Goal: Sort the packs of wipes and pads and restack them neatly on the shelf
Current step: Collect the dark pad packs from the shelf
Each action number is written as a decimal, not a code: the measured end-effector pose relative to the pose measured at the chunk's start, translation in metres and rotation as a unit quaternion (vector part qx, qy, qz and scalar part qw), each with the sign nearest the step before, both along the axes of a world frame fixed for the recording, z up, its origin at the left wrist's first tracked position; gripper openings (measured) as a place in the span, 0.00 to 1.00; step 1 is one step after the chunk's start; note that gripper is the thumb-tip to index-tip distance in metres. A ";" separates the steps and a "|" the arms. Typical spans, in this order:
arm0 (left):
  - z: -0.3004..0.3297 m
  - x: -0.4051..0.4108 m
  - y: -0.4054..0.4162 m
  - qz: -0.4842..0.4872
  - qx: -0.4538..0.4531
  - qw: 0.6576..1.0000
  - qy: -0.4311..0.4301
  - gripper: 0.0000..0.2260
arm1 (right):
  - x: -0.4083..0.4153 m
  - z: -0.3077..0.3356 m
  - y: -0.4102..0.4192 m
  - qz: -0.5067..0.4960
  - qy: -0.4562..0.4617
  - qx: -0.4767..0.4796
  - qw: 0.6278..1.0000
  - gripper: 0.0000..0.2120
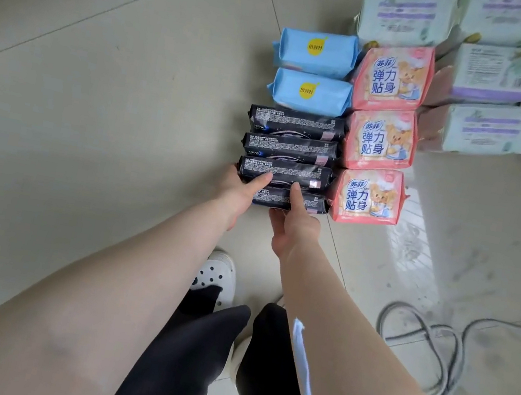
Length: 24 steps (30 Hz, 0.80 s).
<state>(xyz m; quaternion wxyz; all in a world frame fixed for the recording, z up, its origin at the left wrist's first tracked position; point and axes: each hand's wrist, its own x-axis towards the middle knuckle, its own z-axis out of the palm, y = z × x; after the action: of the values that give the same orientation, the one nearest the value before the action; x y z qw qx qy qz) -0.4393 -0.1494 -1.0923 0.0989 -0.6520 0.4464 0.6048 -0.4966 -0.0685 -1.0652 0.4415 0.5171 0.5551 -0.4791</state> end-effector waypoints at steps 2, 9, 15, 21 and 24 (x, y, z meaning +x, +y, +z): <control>-0.001 0.000 0.000 0.001 -0.004 1.000 -0.001 0.21 | -0.001 0.001 0.000 0.003 0.000 0.000 1.000 0.22; 0.011 0.005 -0.002 -0.025 -0.020 0.999 -0.023 0.21 | -0.002 0.013 0.005 0.047 -0.019 0.016 0.999 0.22; 0.054 0.005 -0.004 -0.071 -0.059 0.994 -0.057 0.28 | 0.001 0.043 0.007 0.095 0.033 -0.030 0.994 0.27; 0.118 0.010 -0.009 -0.123 -0.067 0.987 -0.084 0.30 | -0.004 0.101 0.014 0.141 0.046 -0.023 0.989 0.25; 0.177 0.017 -0.013 -0.181 -0.073 0.976 -0.097 0.28 | -0.005 0.156 0.019 0.184 0.070 0.003 0.980 0.24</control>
<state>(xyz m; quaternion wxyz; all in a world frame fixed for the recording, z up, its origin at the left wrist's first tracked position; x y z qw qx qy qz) -0.4222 -0.1624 -0.9150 0.2019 -0.6215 0.5885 0.4761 -0.5014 -0.0499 -0.9087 0.4808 0.3720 0.6718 -0.4232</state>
